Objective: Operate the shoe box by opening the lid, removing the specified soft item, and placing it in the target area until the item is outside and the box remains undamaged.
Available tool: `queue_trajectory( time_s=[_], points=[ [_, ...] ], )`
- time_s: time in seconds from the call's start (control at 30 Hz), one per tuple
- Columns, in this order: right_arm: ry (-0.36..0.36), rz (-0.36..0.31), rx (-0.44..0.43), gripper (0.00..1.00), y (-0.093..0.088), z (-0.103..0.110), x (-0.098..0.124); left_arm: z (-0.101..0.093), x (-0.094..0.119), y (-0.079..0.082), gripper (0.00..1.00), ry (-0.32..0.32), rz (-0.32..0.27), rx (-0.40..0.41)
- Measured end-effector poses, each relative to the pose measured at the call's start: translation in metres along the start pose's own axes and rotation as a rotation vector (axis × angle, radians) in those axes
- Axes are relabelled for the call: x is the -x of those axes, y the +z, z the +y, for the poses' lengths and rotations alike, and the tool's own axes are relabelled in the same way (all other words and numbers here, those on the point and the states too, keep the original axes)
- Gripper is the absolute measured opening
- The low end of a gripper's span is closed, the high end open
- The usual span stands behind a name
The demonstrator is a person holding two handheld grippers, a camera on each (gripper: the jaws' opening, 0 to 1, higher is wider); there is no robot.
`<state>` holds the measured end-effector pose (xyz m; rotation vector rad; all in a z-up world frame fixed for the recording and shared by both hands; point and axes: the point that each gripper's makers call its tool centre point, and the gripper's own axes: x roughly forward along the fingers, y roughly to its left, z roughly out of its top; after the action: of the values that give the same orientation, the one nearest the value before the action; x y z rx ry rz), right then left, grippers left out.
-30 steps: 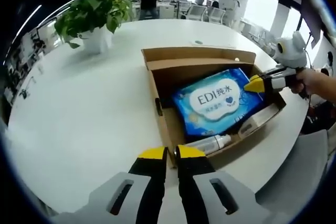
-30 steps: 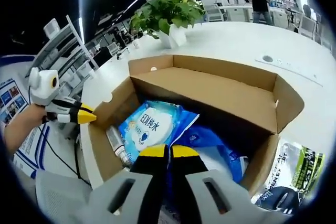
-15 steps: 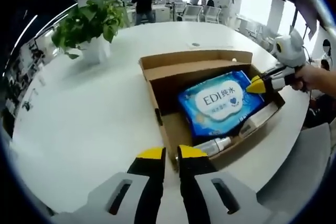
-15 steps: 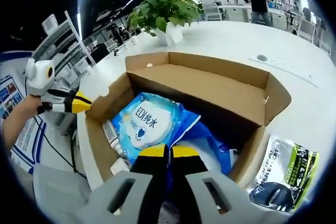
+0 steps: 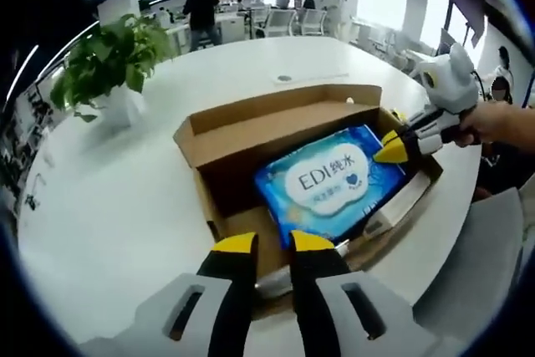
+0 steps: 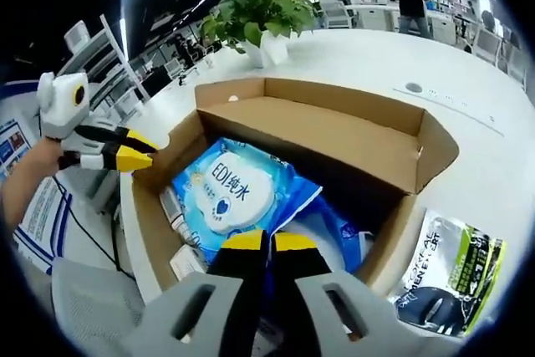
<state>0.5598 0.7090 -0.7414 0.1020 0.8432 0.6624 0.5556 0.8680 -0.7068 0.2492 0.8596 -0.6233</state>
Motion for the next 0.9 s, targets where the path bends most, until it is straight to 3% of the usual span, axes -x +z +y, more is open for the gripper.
queue_trajectory(
  time_s=[0.47, 0.9],
  points=[
    [0.003, -0.006, 0.007, 0.00, 0.000, 0.000, 0.000, -0.010, -0.035, -0.009, 0.19, -0.078, 0.121, -0.008],
    [0.013, -0.015, 0.012, 0.00, 0.000, 0.001, -0.001, -0.013, -0.055, -0.018, 0.13, -0.116, 0.197, 0.041]
  ],
)
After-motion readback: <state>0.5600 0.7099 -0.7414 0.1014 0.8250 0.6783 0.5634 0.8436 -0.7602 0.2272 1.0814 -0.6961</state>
